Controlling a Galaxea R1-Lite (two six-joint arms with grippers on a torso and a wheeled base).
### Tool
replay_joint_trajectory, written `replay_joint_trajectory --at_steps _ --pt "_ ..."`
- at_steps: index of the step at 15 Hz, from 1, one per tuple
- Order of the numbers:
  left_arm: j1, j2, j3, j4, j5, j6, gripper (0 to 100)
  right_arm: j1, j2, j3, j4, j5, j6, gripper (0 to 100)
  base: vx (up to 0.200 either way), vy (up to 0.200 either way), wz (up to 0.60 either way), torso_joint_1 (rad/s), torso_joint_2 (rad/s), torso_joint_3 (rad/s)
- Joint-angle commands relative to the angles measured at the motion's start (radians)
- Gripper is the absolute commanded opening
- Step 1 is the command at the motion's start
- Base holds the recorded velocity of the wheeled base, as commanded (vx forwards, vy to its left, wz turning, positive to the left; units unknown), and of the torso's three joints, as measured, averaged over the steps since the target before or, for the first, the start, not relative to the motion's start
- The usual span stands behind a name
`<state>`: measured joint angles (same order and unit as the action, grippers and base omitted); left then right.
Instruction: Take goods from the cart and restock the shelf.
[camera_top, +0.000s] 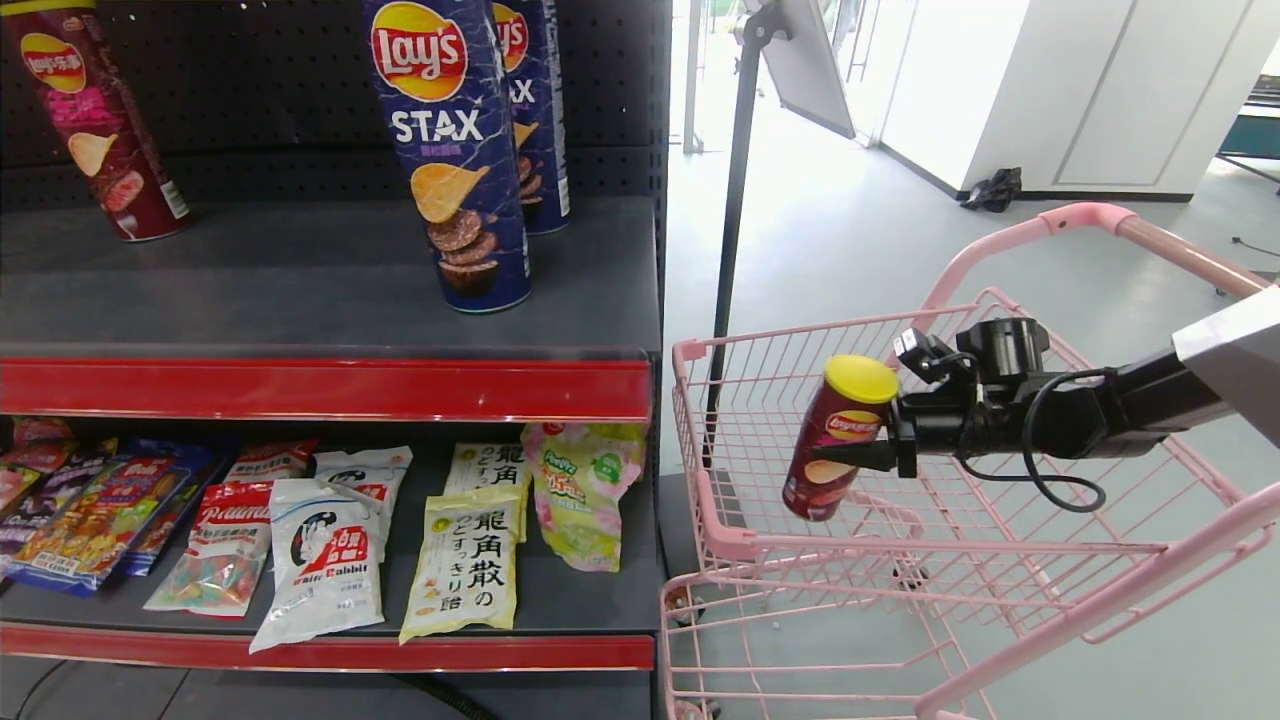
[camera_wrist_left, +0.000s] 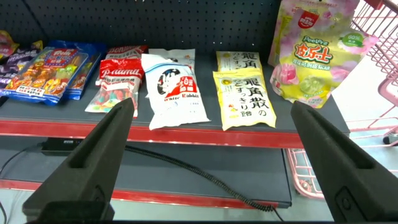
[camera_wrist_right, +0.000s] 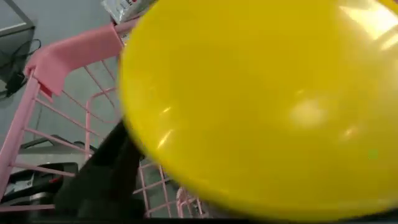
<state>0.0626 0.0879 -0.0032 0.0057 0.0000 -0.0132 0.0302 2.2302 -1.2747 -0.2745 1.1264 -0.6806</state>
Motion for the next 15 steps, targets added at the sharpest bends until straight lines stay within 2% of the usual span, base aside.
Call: replay_joint_trajectory --at_steps 1,4,7,9,10,12,15 --pt "0.000 0.001 0.000 0.000 0.000 -0.001 100 0.002 -0.009 0.001 0.003 0.001 0.001 0 0.000 0.000 0.00 0.000 0.00 0.000" --pt "0.000 0.000 0.000 0.000 0.000 -0.001 100 -0.001 -0.063 -0.005 0.058 0.003 0.001 0 0.000 0.000 0.00 0.000 0.00 0.000" --pt "0.000 0.000 0.000 0.000 0.000 -0.001 100 -0.029 -0.277 -0.009 0.185 0.026 0.009 0 0.000 0.000 0.00 0.000 0.00 0.000" --pt "0.000 0.000 0.000 0.000 0.000 -0.001 100 -0.042 -0.386 -0.014 0.196 0.021 0.033 0 0.000 0.000 0.00 0.000 0.00 0.000" --pt "0.000 0.000 0.000 0.000 0.000 -0.001 100 -0.049 -0.477 0.005 0.196 0.021 0.093 0 0.000 0.000 0.00 0.000 0.00 0.000" --pt "0.000 0.000 0.000 0.000 0.000 -0.001 100 -0.030 -0.644 0.115 0.190 0.049 0.133 0 0.000 0.000 0.00 0.000 0.00 0.000" --pt "0.000 0.000 0.000 0.000 0.000 -0.001 100 0.005 -0.932 0.396 0.189 0.050 0.135 0 0.000 0.000 0.00 0.000 0.00 0.000"
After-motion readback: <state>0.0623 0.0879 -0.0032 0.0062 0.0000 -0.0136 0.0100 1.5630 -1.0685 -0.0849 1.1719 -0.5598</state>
